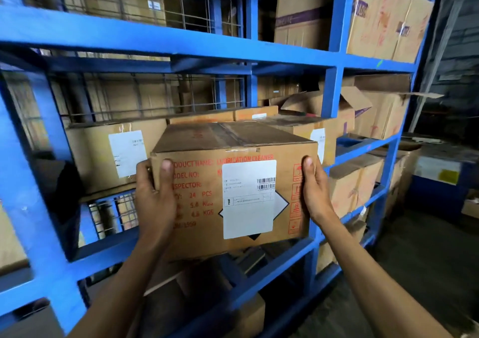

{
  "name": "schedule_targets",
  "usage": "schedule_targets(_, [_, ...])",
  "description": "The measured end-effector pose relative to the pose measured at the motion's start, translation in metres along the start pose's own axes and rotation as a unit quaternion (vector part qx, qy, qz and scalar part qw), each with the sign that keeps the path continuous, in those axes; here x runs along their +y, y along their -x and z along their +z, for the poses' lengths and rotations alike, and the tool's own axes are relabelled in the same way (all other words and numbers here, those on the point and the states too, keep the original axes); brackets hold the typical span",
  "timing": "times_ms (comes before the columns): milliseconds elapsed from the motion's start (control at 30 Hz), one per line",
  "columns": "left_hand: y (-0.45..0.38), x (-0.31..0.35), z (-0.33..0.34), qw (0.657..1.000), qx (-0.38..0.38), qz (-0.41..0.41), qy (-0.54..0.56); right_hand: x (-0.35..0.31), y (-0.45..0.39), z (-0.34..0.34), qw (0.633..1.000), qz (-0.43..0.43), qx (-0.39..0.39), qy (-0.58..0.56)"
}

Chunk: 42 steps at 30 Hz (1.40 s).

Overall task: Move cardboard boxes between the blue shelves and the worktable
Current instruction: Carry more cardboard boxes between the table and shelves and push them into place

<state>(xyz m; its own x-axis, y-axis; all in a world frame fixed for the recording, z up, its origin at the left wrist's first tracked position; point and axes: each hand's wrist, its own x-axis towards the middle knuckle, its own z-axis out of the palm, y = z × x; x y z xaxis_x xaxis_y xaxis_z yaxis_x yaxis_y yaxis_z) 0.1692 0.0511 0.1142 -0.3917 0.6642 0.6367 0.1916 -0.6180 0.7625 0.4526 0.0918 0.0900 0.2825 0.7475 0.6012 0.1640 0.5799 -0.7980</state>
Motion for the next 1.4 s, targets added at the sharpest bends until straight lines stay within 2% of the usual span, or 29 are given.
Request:
schedule_targets(400, [-0.029,-0.067,0.126,0.992,0.084,-0.007,-0.098,0.109,-0.141,-0.007,0.999,-0.036,-0.001,-0.016])
schedule_targets(567, [-0.028,-0.081,0.155,0.989,0.106,0.025,-0.099,0.14,-0.167,0.001,0.996,-0.076,0.04,0.031])
schedule_targets(733, [-0.023,-0.093,0.173,0.993,0.099,0.043,-0.051,0.172,-0.183,0.011,0.982,-0.116,0.075,0.127])
schedule_targets(1000, [-0.039,-0.111,0.187,0.992,0.102,0.046,-0.061,0.197,-0.203,0.026,0.946,-0.174,0.157,0.223])
schedule_targets(1200, [-0.041,-0.122,0.189,0.988,0.118,0.061,-0.082,0.201,-0.207,0.027,0.93,-0.195,0.166,0.265])
schedule_targets(1400, [-0.049,-0.116,0.179,0.985,0.074,0.086,-0.129,0.188,-0.203,0.021,0.923,-0.168,0.128,0.322])
